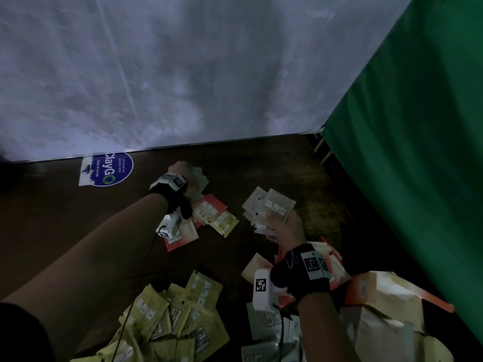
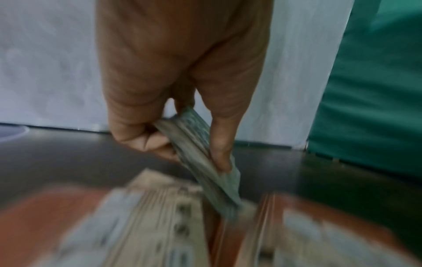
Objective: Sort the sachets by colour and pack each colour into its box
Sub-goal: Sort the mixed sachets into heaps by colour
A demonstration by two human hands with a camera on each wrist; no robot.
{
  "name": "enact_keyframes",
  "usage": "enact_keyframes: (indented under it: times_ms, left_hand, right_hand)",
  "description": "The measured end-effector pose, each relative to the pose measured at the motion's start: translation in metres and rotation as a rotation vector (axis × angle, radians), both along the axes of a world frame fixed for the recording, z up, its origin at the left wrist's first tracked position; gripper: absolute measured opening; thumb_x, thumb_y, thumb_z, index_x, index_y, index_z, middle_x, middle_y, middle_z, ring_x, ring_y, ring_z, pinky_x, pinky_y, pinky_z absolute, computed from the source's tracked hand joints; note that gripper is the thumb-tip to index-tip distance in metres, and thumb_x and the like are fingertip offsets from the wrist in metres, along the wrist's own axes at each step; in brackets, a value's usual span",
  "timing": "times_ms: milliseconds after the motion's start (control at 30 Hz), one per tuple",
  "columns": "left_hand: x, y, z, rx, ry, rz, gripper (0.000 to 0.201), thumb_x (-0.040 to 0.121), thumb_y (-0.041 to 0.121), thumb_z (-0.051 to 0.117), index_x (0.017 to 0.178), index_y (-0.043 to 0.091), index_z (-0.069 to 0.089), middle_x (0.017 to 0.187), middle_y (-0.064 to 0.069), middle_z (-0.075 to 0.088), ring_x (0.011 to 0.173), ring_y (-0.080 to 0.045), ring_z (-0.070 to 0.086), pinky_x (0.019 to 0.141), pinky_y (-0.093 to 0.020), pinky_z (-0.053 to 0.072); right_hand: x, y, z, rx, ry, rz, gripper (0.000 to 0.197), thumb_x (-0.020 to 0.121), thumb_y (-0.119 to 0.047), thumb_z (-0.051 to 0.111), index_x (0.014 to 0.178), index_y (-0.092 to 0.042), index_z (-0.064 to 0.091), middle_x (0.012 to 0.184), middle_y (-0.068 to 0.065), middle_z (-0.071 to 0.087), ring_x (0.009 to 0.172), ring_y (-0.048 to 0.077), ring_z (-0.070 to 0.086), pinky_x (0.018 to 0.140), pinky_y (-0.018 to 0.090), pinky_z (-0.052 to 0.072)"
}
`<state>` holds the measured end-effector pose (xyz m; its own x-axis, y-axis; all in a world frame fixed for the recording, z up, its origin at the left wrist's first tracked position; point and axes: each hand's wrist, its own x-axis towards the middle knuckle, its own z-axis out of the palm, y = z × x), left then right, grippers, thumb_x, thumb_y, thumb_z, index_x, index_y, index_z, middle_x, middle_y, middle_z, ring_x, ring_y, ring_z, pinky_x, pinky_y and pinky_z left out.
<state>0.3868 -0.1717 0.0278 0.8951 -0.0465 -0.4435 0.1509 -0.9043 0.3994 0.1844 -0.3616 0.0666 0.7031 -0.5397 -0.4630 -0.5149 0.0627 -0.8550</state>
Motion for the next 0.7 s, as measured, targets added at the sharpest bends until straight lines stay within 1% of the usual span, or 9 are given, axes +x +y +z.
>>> enact_keyframes:
  times_ms: [67, 167, 267, 333, 400, 500, 567, 633, 700]
  left_hand:
    - [-0.005, 0.006, 0.008, -0.111, -0.05, 0.037, 0.05, 0.081, 0.016, 0.069, 0.129, 0.009, 0.055, 0.131, -0.016, 0.057, 0.118, -0.033, 0.055, 0.095, -0.035, 0.046]
    - [-0.034, 0.01, 0.044, -0.203, -0.192, 0.007, 0.043, 0.086, 0.016, 0.063, 0.128, 0.006, 0.055, 0.13, -0.019, 0.056, 0.118, -0.037, 0.053, 0.097, -0.039, 0.044]
    - [-0.083, 0.008, 0.072, -0.367, -0.287, -0.051, 0.043, 0.086, 0.013, 0.062, 0.127, 0.006, 0.05, 0.123, -0.019, 0.057, 0.113, -0.037, 0.055, 0.093, -0.038, 0.044]
    - [-0.125, 0.004, 0.077, -0.56, -0.156, -0.102, 0.052, 0.088, 0.012, 0.06, 0.135, 0.014, 0.037, 0.119, -0.012, 0.053, 0.106, -0.031, 0.057, 0.089, -0.041, 0.05]
    - [-0.17, -0.002, 0.078, -0.679, -0.025, -0.196, 0.058, 0.09, 0.014, 0.055, 0.14, 0.017, 0.027, 0.121, -0.011, 0.05, 0.106, -0.029, 0.056, 0.089, -0.046, 0.051]
    - [-0.228, -0.008, 0.073, -0.761, 0.088, -0.268, 0.043, 0.094, 0.0, 0.041, 0.134, 0.012, 0.032, 0.117, -0.009, 0.049, 0.101, -0.022, 0.054, 0.083, -0.033, 0.05]
    - [-0.259, -0.011, 0.064, -0.774, 0.178, -0.337, 0.038, 0.094, 0.005, 0.039, 0.13, 0.016, 0.037, 0.123, -0.014, 0.051, 0.105, -0.026, 0.056, 0.088, -0.037, 0.051]
    - [-0.281, -0.012, 0.054, -0.671, 0.156, -0.418, 0.036, 0.095, 0.01, 0.042, 0.13, 0.011, 0.047, 0.125, -0.016, 0.055, 0.112, -0.031, 0.056, 0.095, -0.044, 0.047]
    - [-0.298, -0.012, 0.048, -0.651, 0.177, -0.434, 0.031, 0.095, 0.006, 0.047, 0.125, 0.006, 0.056, 0.122, -0.016, 0.06, 0.112, -0.031, 0.058, 0.091, -0.032, 0.05]
  right_hand:
    - [-0.021, 0.001, 0.011, 0.065, -0.026, 0.021, 0.029, 0.092, -0.025, 0.058, 0.119, -0.027, 0.052, 0.108, -0.001, 0.065, 0.088, 0.013, 0.063, 0.061, 0.027, 0.048]
    - [-0.055, 0.004, 0.022, 0.179, -0.093, 0.047, 0.028, 0.094, -0.025, 0.057, 0.121, -0.026, 0.051, 0.107, -0.001, 0.066, 0.087, 0.013, 0.065, 0.054, 0.022, 0.05]
    - [-0.084, 0.009, 0.023, 0.205, -0.16, 0.066, 0.027, 0.094, -0.025, 0.057, 0.121, -0.024, 0.055, 0.107, 0.0, 0.069, 0.091, 0.018, 0.068, 0.068, 0.03, 0.055]
    - [-0.1, 0.016, 0.02, 0.245, -0.184, 0.095, 0.024, 0.093, -0.024, 0.057, 0.117, -0.021, 0.059, 0.098, -0.001, 0.071, 0.088, 0.022, 0.069, 0.074, 0.037, 0.055]
    - [-0.113, 0.026, 0.016, 0.319, -0.16, 0.104, 0.027, 0.093, -0.021, 0.059, 0.119, -0.018, 0.058, 0.098, 0.003, 0.07, 0.088, 0.026, 0.067, 0.08, 0.043, 0.054]
    - [-0.134, 0.041, 0.013, 0.419, -0.131, 0.065, 0.03, 0.094, -0.017, 0.056, 0.124, -0.015, 0.055, 0.086, 0.0, 0.068, 0.074, 0.018, 0.067, 0.086, 0.048, 0.054]
    - [-0.153, 0.05, 0.014, 0.505, -0.138, 0.023, 0.028, 0.096, -0.016, 0.053, 0.124, -0.013, 0.054, 0.079, -0.003, 0.067, 0.065, 0.013, 0.067, 0.073, 0.044, 0.058]
    - [-0.175, 0.056, 0.012, 0.536, -0.127, -0.016, 0.031, 0.096, -0.016, 0.053, 0.127, -0.014, 0.051, 0.088, 0.002, 0.069, 0.07, 0.015, 0.07, 0.061, 0.035, 0.057]
    - [-0.198, 0.057, 0.001, 0.515, -0.101, -0.048, 0.03, 0.095, -0.017, 0.055, 0.124, -0.019, 0.054, 0.107, 0.009, 0.068, 0.089, 0.027, 0.069, 0.066, 0.038, 0.056]
